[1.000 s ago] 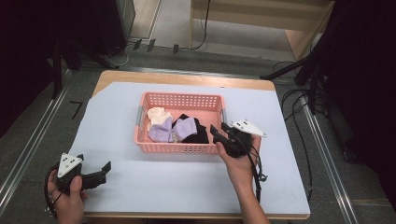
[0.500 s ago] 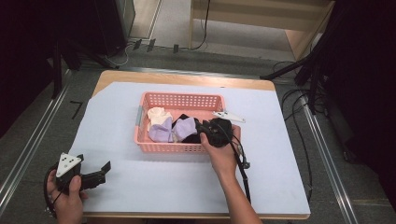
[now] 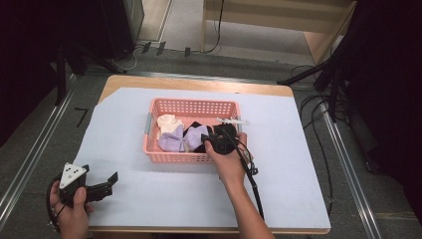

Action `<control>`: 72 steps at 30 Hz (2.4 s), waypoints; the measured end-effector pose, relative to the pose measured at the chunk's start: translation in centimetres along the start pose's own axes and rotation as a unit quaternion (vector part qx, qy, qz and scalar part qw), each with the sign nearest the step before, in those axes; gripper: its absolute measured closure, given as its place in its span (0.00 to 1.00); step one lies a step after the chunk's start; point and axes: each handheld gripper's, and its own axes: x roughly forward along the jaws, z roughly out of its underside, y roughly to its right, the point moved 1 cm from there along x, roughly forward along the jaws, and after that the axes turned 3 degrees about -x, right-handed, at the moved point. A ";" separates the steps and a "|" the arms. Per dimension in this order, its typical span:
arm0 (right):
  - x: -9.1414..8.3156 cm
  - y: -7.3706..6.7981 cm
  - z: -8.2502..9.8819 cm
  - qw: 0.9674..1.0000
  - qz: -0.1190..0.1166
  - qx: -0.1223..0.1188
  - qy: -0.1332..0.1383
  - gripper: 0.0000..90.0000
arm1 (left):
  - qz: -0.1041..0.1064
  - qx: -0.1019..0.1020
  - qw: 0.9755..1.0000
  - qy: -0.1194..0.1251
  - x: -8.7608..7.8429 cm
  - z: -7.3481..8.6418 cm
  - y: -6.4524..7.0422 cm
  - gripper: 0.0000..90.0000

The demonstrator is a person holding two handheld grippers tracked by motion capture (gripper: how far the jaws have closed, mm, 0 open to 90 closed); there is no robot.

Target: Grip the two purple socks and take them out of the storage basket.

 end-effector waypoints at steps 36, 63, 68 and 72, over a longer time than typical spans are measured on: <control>-9.1 4.3 -1.7 0.971 0.024 -0.043 0.233 0.99 | 0.000 0.002 1.000 -0.001 0.0 0.0 0.0 0.00; -9.2 16.3 3.8 0.970 0.129 0.037 0.202 0.91 | -0.002 0.003 1.000 -0.002 0.0 0.0 0.1 0.00; -9.9 16.3 3.9 0.964 0.120 0.053 0.233 0.68 | -0.003 0.003 1.000 -0.002 0.0 0.0 0.1 0.00; -10.2 15.1 3.4 0.963 0.120 0.035 0.237 0.63 | -0.003 0.004 1.000 -0.001 0.1 0.0 0.1 0.00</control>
